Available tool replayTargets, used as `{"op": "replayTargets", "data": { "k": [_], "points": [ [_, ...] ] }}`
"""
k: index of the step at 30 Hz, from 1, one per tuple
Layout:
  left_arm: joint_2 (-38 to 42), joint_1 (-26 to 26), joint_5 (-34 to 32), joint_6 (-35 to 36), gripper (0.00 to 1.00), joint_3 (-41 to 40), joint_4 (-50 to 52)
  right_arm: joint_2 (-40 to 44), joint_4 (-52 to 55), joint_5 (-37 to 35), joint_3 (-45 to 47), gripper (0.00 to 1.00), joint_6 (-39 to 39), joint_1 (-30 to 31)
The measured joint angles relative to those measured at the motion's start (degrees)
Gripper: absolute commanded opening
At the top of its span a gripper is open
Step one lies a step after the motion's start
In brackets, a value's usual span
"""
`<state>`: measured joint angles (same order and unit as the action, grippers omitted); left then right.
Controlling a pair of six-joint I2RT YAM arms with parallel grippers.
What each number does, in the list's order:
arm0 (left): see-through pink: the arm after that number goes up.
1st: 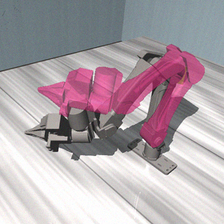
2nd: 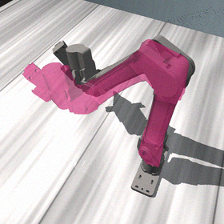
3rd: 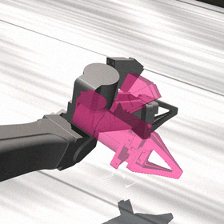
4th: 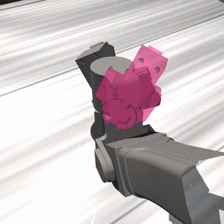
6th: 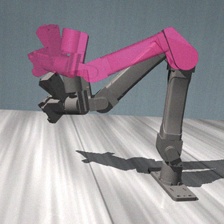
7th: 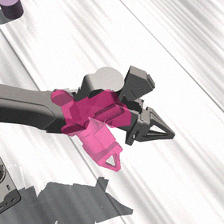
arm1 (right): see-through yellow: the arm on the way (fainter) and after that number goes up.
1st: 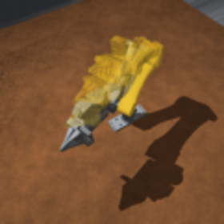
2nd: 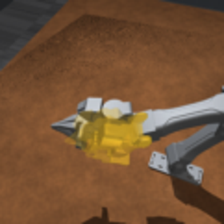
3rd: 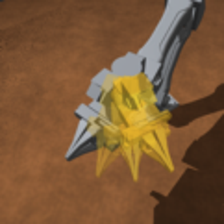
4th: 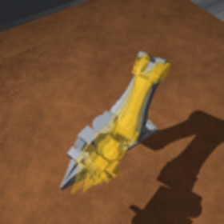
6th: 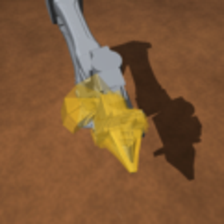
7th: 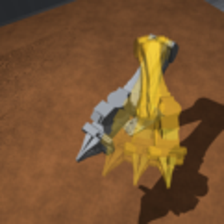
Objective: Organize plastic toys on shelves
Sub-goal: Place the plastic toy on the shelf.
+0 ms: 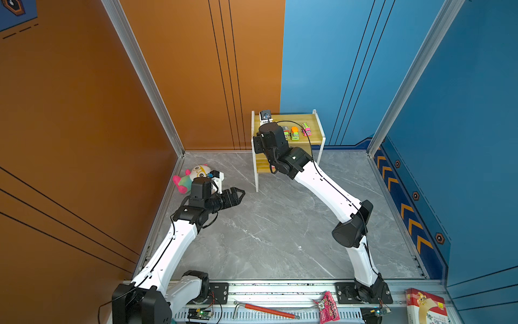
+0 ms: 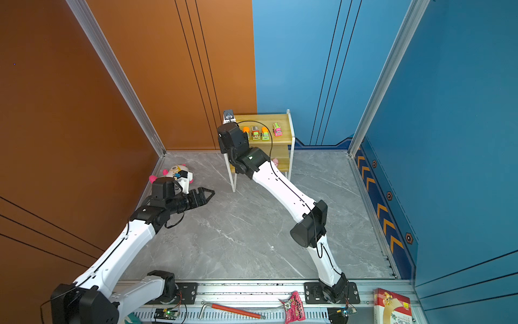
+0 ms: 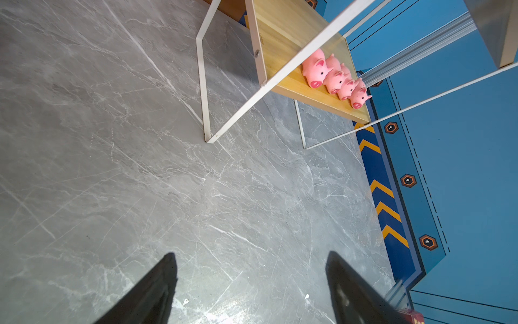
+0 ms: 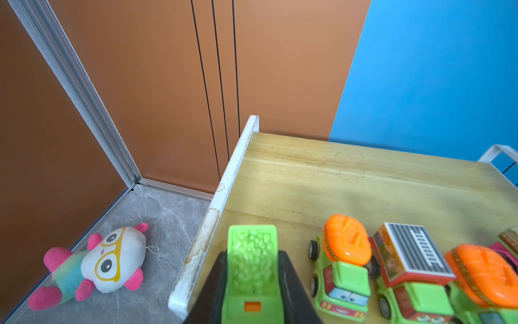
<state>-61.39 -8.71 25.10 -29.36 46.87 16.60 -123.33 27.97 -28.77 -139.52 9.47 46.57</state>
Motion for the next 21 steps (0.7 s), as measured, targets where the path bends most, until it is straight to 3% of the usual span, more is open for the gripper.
{"op": "replayTargets", "data": {
  "k": [12,21],
  "points": [
    [0.0,0.02,0.0,0.0,0.84,0.0,0.0,-3.23,0.0,0.02,-3.63,0.23,1.05,-0.94],
    [-0.2,0.09,0.02,0.0,0.84,0.0,0.0,-4.13,0.0,0.26,-4.66,0.3,1.29,-1.27]
  ]
}}
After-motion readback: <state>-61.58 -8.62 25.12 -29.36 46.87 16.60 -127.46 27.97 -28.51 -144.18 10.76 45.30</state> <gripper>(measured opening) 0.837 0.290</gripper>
